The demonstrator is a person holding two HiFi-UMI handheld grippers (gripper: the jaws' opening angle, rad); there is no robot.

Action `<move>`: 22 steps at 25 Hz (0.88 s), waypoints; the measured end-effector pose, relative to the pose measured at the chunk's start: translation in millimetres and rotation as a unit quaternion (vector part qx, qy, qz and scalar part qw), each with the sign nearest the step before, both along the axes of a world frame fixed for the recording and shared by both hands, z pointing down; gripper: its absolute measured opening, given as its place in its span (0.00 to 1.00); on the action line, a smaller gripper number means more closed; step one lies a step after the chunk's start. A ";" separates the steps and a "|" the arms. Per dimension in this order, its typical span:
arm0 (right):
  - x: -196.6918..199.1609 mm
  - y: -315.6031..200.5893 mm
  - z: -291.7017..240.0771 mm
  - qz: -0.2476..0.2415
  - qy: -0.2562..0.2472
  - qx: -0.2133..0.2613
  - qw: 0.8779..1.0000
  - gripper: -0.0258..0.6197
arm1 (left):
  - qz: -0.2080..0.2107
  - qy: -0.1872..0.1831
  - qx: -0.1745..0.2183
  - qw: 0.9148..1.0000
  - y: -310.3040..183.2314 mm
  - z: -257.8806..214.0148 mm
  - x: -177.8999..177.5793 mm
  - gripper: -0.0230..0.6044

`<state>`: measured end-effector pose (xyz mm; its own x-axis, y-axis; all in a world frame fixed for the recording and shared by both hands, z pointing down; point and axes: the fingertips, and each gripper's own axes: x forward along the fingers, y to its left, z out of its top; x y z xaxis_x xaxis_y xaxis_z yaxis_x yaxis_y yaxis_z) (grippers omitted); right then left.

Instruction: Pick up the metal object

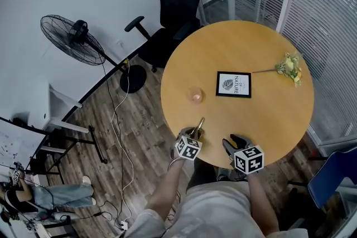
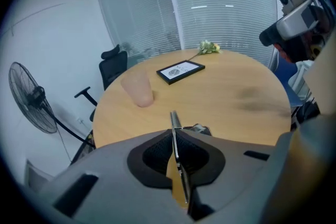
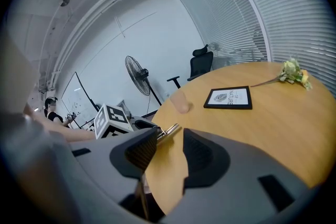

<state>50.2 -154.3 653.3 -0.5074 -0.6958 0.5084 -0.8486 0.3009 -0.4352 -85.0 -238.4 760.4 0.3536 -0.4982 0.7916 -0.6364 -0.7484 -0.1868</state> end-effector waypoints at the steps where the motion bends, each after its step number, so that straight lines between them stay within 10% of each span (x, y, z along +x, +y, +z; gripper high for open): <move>1: 0.0 -0.6 -0.1 0.000 0.000 0.000 1.000 0.28 | -0.003 0.009 -0.004 1.000 -0.1 -1.3 1.0 0.06; 22: 1.3 -3.5 -4.7 0.000 0.004 0.002 1.000 0.27 | -0.017 0.053 0.035 0.998 -6.3 -43.4 10.2 0.05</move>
<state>51.5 -157.7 648.7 -0.5030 -0.6987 0.5087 -0.8521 0.3024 -0.4272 -74.8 -244.7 717.0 0.4155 -0.5642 0.7134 -0.6805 -0.7132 -0.1677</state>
